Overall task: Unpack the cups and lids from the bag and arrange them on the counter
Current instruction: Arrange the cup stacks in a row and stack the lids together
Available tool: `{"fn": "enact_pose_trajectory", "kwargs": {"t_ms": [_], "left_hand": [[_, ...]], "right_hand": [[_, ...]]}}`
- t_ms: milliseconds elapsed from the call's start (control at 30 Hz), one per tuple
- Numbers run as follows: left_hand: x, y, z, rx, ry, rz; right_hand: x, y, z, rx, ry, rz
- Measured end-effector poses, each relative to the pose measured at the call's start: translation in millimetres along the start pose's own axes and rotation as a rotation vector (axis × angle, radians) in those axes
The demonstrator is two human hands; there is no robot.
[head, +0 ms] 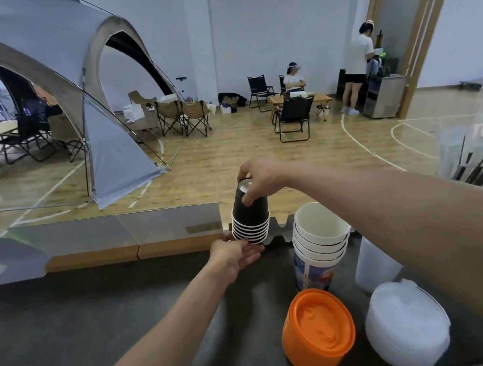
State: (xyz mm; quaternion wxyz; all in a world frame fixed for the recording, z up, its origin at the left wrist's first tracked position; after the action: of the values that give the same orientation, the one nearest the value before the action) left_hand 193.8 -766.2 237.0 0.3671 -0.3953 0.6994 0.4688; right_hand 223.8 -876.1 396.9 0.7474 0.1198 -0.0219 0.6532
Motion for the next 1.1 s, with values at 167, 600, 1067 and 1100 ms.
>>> {"fn": "enact_pose_trajectory", "kwargs": {"t_ms": [167,600,1067,1100], "left_hand": [[6,2,1,0.024,-0.108,0.017],[-39,41,7,0.098,-0.447,-0.189],[-83,142,-104,0.581,-1.402,-1.003],[-77,139,-111,0.592,-1.438,-0.989]], "right_hand": [[-5,-5,-17,0.071,0.011,-0.004],[-15,15,15,0.033,-0.067,-0.002],[-55,132,75,-0.01,0.089,-0.023],[-59,134,74,-0.03,0.071,-0.019]]}}
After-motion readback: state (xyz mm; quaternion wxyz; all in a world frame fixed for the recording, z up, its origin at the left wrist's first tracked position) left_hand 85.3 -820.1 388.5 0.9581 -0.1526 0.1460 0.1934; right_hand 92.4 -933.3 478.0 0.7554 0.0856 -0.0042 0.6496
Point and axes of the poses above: each hand's wrist, its own y-axis away from the middle knuckle, its own z-axis out of the back of the hand, x = y × z, the point moved 5 cm from there along -y, towards the middle knuckle, and after that the axes turned 10 degrees about -z, right-handed, at the moved point
